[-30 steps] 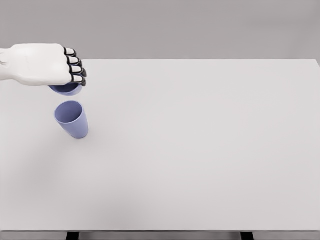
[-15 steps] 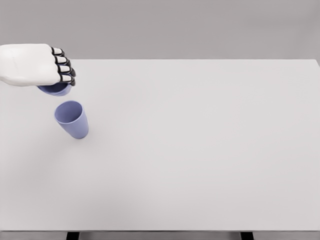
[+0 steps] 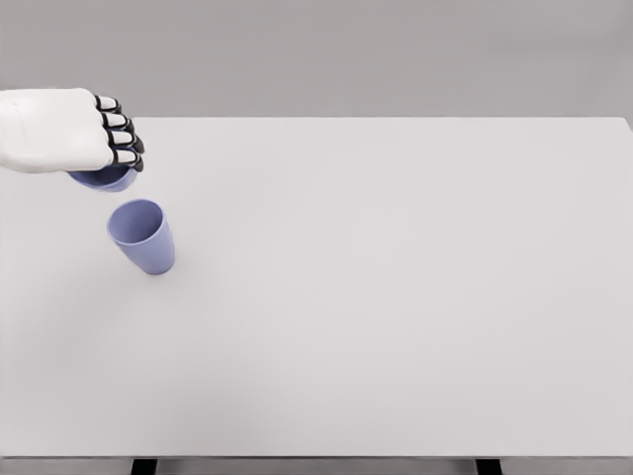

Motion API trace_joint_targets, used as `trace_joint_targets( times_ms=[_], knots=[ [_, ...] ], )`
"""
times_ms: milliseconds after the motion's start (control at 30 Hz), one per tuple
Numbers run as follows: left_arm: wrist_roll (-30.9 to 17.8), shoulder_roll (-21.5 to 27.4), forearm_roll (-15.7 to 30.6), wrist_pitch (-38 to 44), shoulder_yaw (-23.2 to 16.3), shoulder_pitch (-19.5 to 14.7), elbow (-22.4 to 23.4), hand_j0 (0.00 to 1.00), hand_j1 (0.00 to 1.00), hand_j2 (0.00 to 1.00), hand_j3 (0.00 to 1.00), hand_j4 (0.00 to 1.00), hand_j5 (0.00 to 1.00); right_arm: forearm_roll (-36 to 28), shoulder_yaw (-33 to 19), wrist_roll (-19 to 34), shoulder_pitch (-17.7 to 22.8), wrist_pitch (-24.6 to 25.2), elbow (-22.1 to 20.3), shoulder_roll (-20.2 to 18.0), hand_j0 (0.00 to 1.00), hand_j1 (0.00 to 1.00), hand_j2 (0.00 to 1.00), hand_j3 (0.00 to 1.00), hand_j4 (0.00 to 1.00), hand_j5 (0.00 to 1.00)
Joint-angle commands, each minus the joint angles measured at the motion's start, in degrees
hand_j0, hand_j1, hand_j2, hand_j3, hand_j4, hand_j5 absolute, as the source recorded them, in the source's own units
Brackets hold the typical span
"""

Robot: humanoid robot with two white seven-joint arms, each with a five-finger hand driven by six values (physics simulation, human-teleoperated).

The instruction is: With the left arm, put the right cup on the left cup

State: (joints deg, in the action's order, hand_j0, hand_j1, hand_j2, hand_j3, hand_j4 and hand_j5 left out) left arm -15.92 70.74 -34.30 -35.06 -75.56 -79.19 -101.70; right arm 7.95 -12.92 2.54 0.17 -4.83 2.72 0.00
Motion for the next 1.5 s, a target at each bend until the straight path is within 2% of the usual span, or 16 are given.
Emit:
trace_joint_targets(
  times_ms=[0,233,867,1467],
  knots=[
    [0.0,0.0,0.2,0.1,0.0,0.0,0.0,0.64,0.64,0.64,0.64,0.64,0.64,0.1,0.0,0.0,-0.1,0.0,0.0,0.0,1.0,1.0,1.0,1.0,1.0,1.0],
    [0.1,0.0,0.5,0.1,-0.3,0.1,0.0,0.65,0.65,0.65,0.65,0.65,0.65,0.0,0.0,0.0,-0.1,0.0,0.0,0.0,1.0,1.0,1.0,1.0,1.0,1.0],
    [0.0,1.3,8.5,0.1,-1.2,-0.4,0.2,0.65,0.65,0.65,0.65,0.65,0.65,0.0,0.0,0.0,-0.1,0.0,0.0,0.0,1.0,1.0,1.0,1.0,1.0,1.0],
    [0.0,3.1,12.0,0.1,-1.1,-0.4,0.3,0.66,0.66,0.66,0.66,0.66,0.66,0.0,0.0,0.0,-0.1,0.0,0.0,0.0,1.0,1.0,1.0,1.0,1.0,1.0]
  ],
)
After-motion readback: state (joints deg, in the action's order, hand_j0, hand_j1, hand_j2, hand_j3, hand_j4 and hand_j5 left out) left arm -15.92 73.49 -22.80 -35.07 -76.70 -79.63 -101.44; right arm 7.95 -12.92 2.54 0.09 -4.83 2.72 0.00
